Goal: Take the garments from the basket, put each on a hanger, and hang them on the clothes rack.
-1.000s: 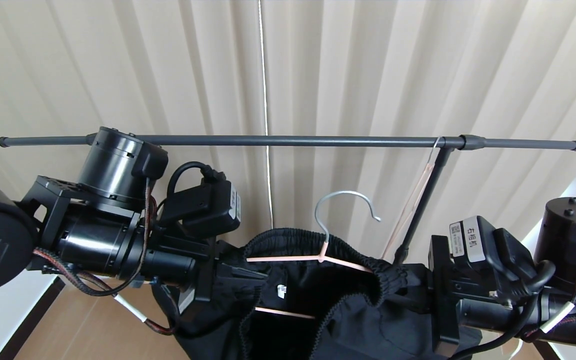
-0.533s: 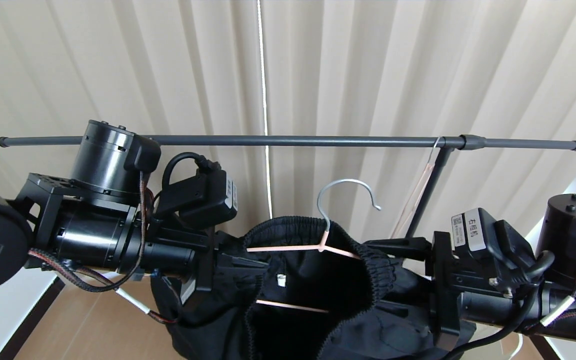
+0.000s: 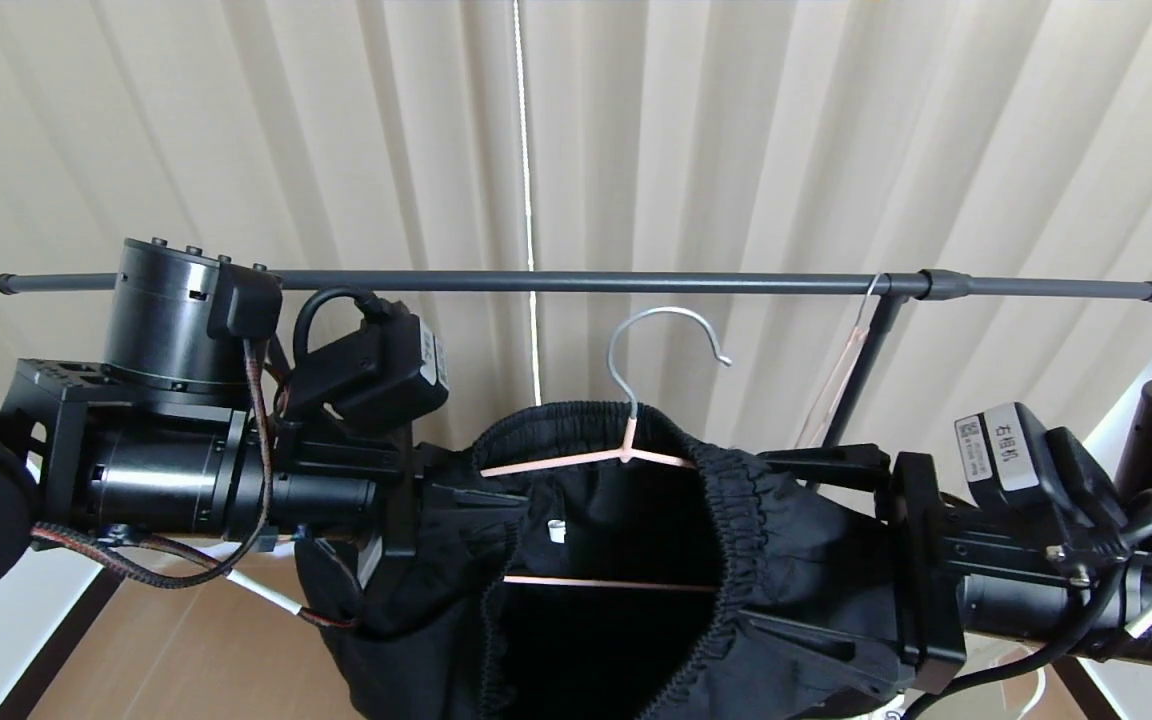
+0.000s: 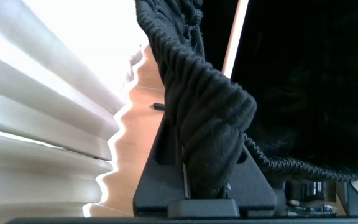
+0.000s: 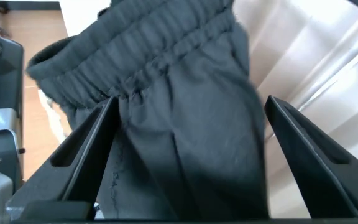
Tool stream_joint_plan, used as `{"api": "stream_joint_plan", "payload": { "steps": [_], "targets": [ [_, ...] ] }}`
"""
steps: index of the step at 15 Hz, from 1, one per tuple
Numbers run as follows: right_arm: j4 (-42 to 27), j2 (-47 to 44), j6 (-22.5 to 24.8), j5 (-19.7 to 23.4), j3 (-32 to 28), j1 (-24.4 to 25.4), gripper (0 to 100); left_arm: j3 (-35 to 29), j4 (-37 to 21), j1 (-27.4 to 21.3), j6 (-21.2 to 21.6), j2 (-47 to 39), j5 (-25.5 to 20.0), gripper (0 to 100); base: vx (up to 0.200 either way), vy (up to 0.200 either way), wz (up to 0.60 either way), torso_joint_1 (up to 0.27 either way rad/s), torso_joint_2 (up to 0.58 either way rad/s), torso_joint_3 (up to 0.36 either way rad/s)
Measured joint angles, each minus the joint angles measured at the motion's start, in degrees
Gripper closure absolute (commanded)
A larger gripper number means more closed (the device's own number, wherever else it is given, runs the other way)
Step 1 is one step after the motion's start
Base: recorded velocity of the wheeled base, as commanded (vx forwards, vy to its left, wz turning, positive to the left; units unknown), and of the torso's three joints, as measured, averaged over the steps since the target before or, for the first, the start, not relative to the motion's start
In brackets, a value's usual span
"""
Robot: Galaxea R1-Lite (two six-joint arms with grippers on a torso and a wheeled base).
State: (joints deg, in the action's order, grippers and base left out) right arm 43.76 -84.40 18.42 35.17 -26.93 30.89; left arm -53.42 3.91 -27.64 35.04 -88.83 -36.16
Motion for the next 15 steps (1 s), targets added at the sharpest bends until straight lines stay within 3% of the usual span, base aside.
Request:
{"api": "stream_joint_plan", "payload": {
  "steps": [5,11,15],
  "targets": [
    [0.0,0.4,0.0,4.4,-0.3,-5.0,0,0.5,0.2,1.9,-1.4,2.5,0.6,100,0.000,0.000,0.00,0.000,0.00,0.000],
    [0.1,-1.7,0.6,18.9,-2.0,-16.0,0,2.4,0.2,3.5,-2.1,5.8,2.6,100,0.000,0.000,0.00,0.000,0.00,0.000],
    [0.1,-5.8,10.3,21.6,-2.0,-20.3,0,2.9,0.3,4.5,-3.4,7.6,3.3,100,0.000,0.000,0.00,0.000,0.00,0.000]
  ]
}}
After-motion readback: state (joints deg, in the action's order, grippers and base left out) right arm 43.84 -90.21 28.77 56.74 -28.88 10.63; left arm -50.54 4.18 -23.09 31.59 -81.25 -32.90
